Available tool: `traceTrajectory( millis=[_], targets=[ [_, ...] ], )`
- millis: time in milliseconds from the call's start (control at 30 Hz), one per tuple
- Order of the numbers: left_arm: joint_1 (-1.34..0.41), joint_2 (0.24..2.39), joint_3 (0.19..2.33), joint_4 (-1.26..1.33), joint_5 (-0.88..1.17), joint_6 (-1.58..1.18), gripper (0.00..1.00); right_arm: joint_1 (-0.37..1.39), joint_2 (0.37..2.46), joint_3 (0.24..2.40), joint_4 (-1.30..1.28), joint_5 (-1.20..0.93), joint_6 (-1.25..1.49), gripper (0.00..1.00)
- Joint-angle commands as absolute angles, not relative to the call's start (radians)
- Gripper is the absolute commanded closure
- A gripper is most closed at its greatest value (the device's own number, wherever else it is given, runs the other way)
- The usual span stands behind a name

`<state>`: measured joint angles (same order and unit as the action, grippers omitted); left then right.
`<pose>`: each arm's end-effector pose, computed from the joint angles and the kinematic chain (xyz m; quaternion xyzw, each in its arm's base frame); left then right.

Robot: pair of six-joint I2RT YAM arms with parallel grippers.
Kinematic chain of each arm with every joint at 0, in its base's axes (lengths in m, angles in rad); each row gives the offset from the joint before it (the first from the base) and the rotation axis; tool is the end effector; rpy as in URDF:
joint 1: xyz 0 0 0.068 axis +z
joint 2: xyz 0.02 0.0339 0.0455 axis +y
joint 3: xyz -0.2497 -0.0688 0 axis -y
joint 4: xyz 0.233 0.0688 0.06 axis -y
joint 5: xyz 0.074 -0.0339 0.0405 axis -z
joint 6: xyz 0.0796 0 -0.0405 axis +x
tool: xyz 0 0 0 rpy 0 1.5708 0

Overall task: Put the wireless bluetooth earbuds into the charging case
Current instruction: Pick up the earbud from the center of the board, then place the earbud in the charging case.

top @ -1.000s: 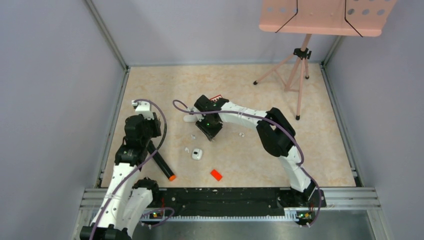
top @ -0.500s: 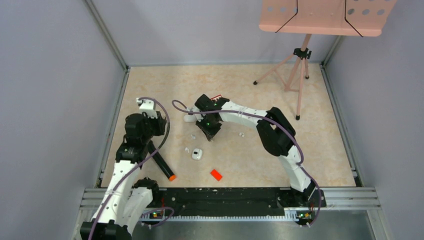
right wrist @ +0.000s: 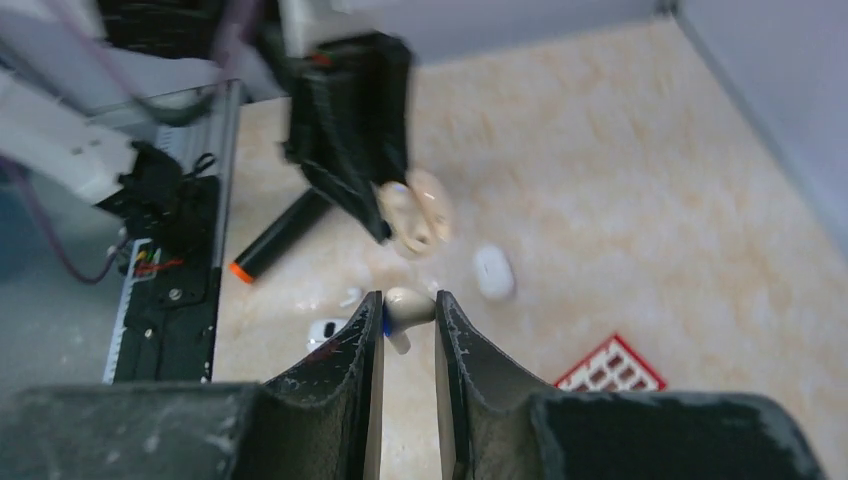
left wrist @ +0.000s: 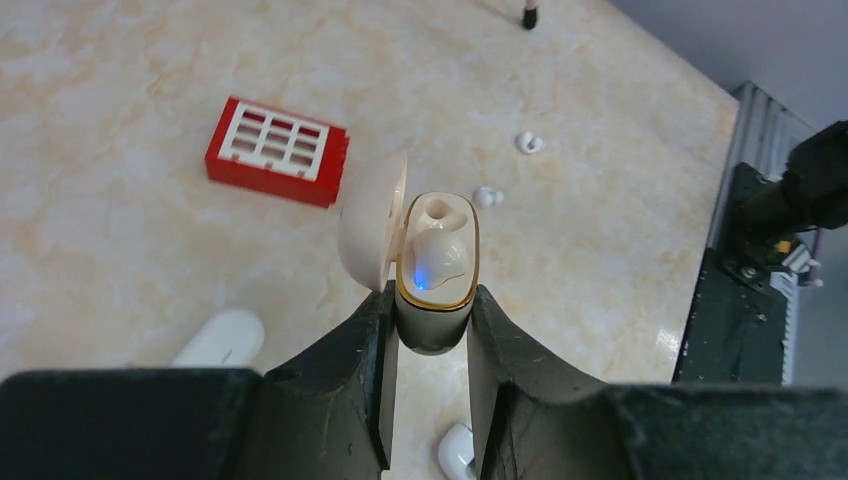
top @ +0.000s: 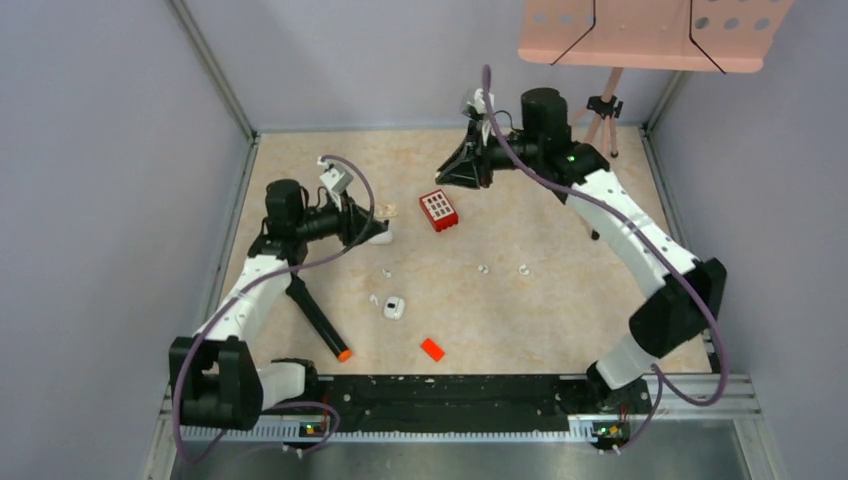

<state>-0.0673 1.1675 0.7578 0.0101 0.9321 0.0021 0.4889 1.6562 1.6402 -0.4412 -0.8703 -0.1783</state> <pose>0.2666 -0.0820 0.2581 0.2740 0.7354 -0.3904 0.4813 0.3137 0.2358 0.3632 -0.4626 0.6544 0.4277 0.4181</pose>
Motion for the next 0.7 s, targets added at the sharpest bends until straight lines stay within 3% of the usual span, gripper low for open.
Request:
traceTrajectory(
  millis=[0,67,467,667],
  targets=[
    [-0.086,1.234,0.894,0.137,1.194,0.006,1.0,0.535,1.528,1.473,-0.045,-1.159,-0.159,0.97],
    [-0.101,1.249,0.926,0.14,1.222,0.018,1.0,0.535,1.502,1.389,0.13,-1.185,-0.104,0.97],
    [-0.208,1.224,0.962,0.182,1.234,-0.042,1.0,0.556,1.572,1.324,0.543,-1.252,0.146,0.98],
    [-0.217,1.224,0.952,0.264,1.211,-0.145,1.0,0.558,1.574,1.311,0.575,-1.25,0.168,0.97]
  ],
)
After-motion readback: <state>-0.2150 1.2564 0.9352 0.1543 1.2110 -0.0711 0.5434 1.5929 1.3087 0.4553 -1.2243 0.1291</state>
